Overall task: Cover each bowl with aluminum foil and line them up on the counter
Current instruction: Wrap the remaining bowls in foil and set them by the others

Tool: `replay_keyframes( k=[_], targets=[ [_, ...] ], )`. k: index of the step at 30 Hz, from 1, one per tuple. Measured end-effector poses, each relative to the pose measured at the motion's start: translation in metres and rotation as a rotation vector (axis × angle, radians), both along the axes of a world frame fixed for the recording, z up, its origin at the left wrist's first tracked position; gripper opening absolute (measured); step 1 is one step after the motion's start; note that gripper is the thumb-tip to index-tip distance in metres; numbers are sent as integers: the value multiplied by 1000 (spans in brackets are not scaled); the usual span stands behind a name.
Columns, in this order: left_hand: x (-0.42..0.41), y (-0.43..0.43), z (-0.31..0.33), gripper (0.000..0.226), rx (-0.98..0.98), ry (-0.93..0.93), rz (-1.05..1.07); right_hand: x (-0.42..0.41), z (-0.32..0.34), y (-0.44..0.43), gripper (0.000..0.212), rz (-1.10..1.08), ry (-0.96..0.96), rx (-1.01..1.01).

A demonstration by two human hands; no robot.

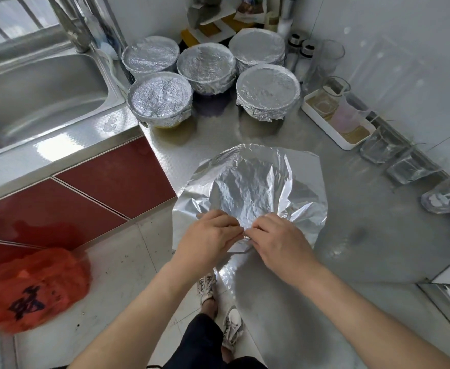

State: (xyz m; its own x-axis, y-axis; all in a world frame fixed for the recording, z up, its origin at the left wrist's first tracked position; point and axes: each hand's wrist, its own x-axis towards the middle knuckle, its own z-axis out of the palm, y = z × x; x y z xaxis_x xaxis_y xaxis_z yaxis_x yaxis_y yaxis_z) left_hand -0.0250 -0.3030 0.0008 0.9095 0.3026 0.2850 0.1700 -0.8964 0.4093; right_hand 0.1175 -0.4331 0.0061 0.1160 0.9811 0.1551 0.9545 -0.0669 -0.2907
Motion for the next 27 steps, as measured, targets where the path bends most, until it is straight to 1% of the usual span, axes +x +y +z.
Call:
replay_keyframes(
  k=[4, 6, 9, 11, 14, 17, 18, 19, 22, 25, 27],
  targets=[
    [-5, 5, -1, 29, 75, 5, -45, 3, -5, 0, 18, 1, -79, 63],
    [-5, 3, -3, 28, 117, -22, -61, 6, -4, -3, 20, 24, -94, 72],
    [-3, -6, -6, 30, 167, -81, -92, 12, -4, -11, 29, 65, -131, 71],
    [0, -13, -10, 23, 182, -104, -94, 18, -3, -16, 32, 86, -170, 76],
    [9, -24, -15, 15, 183, -124, -49, 29, -4, -23, 34, 111, -212, 98],
    [22, -42, -17, 22, 212, -112, 33, 44, -3, -29, 44, 151, -206, 120],
    [27, -49, -17, 24, 215, -105, 69, 50, -2, -31, 44, 163, -193, 121],
    [33, -54, -17, 24, 209, -98, 106, 55, -1, -33, 41, 169, -175, 117],
    [39, -64, -12, 22, 146, -62, 160, 69, 4, -35, 22, 148, -111, 89],
    [30, -59, -4, 25, 50, -37, 150, 73, 15, -36, 19, 50, -1, 66],
    [20, -49, 1, 26, 7, -27, 146, 65, 19, -35, 17, 51, 36, 67]
  ],
)
